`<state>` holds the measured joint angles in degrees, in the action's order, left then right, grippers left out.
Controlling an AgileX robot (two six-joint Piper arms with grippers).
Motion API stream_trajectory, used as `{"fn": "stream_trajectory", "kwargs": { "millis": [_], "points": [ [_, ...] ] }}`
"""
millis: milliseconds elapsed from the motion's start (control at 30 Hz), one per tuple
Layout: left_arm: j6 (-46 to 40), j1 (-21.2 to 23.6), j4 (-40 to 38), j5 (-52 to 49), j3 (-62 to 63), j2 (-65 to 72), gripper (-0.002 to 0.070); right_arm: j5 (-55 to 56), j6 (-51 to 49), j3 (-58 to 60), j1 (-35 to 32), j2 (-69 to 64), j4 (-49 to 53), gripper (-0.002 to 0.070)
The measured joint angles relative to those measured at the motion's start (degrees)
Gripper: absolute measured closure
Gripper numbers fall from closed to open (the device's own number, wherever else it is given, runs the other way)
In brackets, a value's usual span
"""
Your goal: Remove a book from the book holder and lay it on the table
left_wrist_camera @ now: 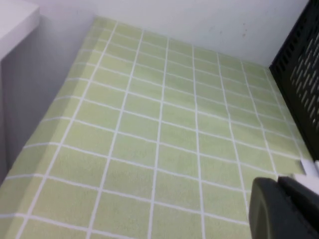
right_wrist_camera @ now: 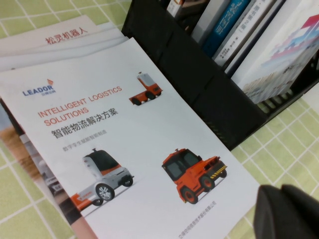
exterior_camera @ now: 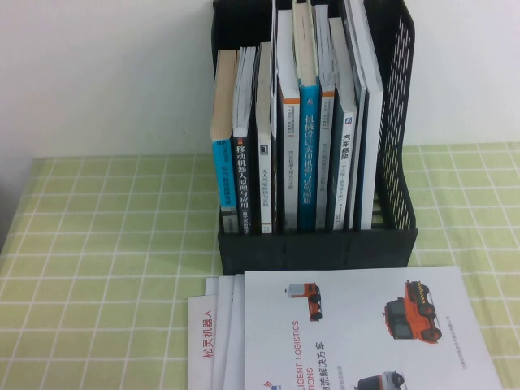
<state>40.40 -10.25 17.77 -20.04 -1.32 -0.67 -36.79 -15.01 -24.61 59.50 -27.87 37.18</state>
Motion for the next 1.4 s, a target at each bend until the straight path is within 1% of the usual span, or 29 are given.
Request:
{"fn": "stream_trajectory", "kwargs": {
  "millis": [67,100,167,267,333,400,467,600,1067,1133,1200,1333,1400],
  "points": [
    [-3.25,0.0,-1.3,-0.4,0.0,0.0,0.0678,0.0,0.0,0.0,0.0,0.0,0.0,0.0678],
    [-6.38,0.04,-2.64,-0.4,0.0,0.0,0.0678,0.0,0.0,0.0,0.0,0.0,0.0,0.0678],
    [-14.92,0.04,-7.72,-0.27,0.0,0.0,0.0678,0.0,0.0,0.0,0.0,0.0,0.0,0.0678],
    [-28.14,0.13,-17.46,0.07,0.0,-0.02,0.0678,0.0,0.0,0.0,0.0,0.0,0.0,0.0678],
    [-34.9,0.13,-22.16,0.07,0.0,-0.02,0.0678,0.0,0.0,0.0,0.0,0.0,0.0,0.0678],
    [-38.78,0.13,-24.73,0.07,0.0,-0.02,0.0678,0.0,0.0,0.0,0.0,0.0,0.0,0.0678],
    [-40.4,0.13,-25.92,0.07,0.0,-0.02,0.0678,0.0,0.0,0.0,0.0,0.0,0.0,0.0678],
    [-40.95,0.13,-26.69,0.07,0.0,-0.02,0.0678,0.0,-0.23,0.0,0.0,0.0,0.0,0.0678],
    [-41.28,0.13,-26.81,0.07,0.0,-0.02,0.0678,0.0,-0.52,0.04,-0.46,0.14,0.0,0.0678],
    [-41.33,0.13,-26.81,0.07,0.0,-0.02,0.0678,1.44,-0.52,0.57,-3.25,0.94,-0.14,0.0678],
    [-41.33,0.13,-26.81,0.07,0.0,-0.02,0.0678,2.88,-0.52,1.48,-8.03,2.12,-0.35,0.0678],
    [-41.33,0.13,-26.81,0.07,0.0,-0.02,0.0678,4.5,-0.66,3.93,-22.2,5.56,0.06,0.0678],
    [-41.33,0.13,-26.81,0.07,0.0,-0.02,0.0678,4.76,-2.41,5.42,-29.49,8.81,0.41,0.0678]
  ]
}}
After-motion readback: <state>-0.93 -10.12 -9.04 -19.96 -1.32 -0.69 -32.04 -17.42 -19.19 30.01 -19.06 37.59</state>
